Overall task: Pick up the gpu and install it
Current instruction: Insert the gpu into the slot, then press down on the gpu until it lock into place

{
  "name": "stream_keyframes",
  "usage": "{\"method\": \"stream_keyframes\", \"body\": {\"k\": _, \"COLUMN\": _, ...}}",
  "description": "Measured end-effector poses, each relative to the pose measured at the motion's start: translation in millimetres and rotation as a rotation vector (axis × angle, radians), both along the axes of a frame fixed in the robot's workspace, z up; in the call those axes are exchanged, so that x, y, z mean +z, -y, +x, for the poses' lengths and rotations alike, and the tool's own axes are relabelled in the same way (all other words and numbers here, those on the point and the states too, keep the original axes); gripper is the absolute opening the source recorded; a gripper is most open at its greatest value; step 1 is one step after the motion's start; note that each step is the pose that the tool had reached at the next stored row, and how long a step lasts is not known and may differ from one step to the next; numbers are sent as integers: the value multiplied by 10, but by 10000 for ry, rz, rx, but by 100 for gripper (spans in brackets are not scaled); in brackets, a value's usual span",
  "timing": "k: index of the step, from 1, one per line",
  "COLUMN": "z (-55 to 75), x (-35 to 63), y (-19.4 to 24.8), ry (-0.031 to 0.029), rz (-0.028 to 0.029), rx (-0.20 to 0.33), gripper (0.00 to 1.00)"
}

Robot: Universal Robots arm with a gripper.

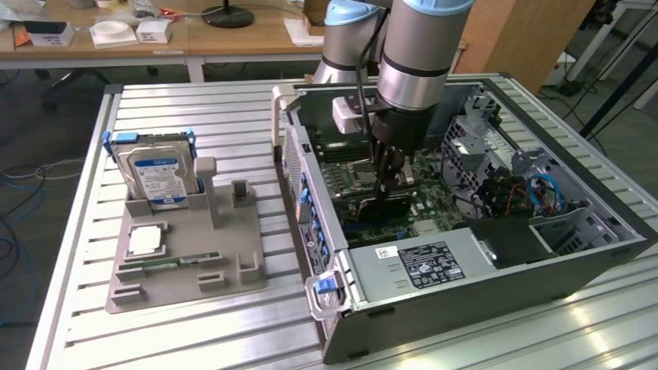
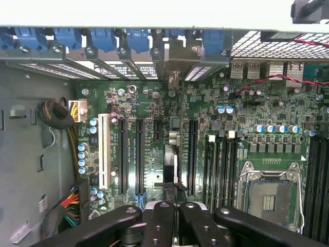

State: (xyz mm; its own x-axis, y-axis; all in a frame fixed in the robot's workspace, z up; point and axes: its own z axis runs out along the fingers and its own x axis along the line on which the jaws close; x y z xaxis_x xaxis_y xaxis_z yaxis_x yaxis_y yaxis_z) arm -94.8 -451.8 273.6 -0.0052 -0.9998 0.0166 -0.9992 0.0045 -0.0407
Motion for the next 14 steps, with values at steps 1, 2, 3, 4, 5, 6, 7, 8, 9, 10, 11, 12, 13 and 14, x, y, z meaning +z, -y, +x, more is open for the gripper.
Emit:
{"method": "stream_keyframes", "body": {"k": 1, "z": 0, "x": 0, "y": 0, "ry": 0, "rz": 0, "rx": 0, "gripper": 11}}
{"method": "stream_keyframes", "body": {"k": 2, "z": 0, "x": 0, "y": 0, "ry": 0, "rz": 0, "rx": 0, "gripper": 11}}
{"method": "stream_keyframes", "body": {"k": 3, "z": 0, "x": 0, "y": 0, "ry": 0, "rz": 0, "rx": 0, "gripper": 11}}
{"method": "stream_keyframes", "body": {"k": 4, "z": 0, "x": 0, "y": 0, "ry": 0, "rz": 0, "rx": 0, "gripper": 11}}
{"method": "stream_keyframes", "body": {"k": 5, "z": 0, "x": 0, "y": 0, "ry": 0, "rz": 1, "rx": 0, "gripper": 11}}
{"method": "stream_keyframes", "body": {"k": 6, "z": 0, "x": 0, "y": 0, "ry": 0, "rz": 0, "rx": 1, "gripper": 11}}
{"method": "stream_keyframes", "body": {"k": 7, "z": 0, "x": 0, "y": 0, "ry": 0, "rz": 0, "rx": 0, "gripper": 11}}
{"method": "stream_keyframes", "body": {"k": 8, "z": 0, "x": 0, "y": 0, "ry": 0, "rz": 0, "rx": 0, "gripper": 11}}
{"method": "stream_keyframes", "body": {"k": 9, "z": 0, "x": -1, "y": 0, "ry": -1, "rz": -1, "rx": 0, "gripper": 11}}
{"method": "stream_keyframes", "body": {"k": 10, "z": 0, "x": -6, "y": 0, "ry": 0, "rz": 0, "rx": 0, "gripper": 11}}
{"method": "stream_keyframes", "body": {"k": 11, "z": 0, "x": -13, "y": 0, "ry": -1, "rz": -1, "rx": 0, "gripper": 11}}
{"method": "stream_keyframes", "body": {"k": 12, "z": 0, "x": -19, "y": 0, "ry": -1, "rz": 0, "rx": -1, "gripper": 11}}
{"method": "stream_keyframes", "body": {"k": 13, "z": -3, "x": -25, "y": 0, "ry": -1, "rz": 0, "rx": -1, "gripper": 11}}
{"method": "stream_keyframes", "body": {"k": 14, "z": -6, "x": -30, "y": -2, "ry": -1, "rz": 1, "rx": -5, "gripper": 11}}
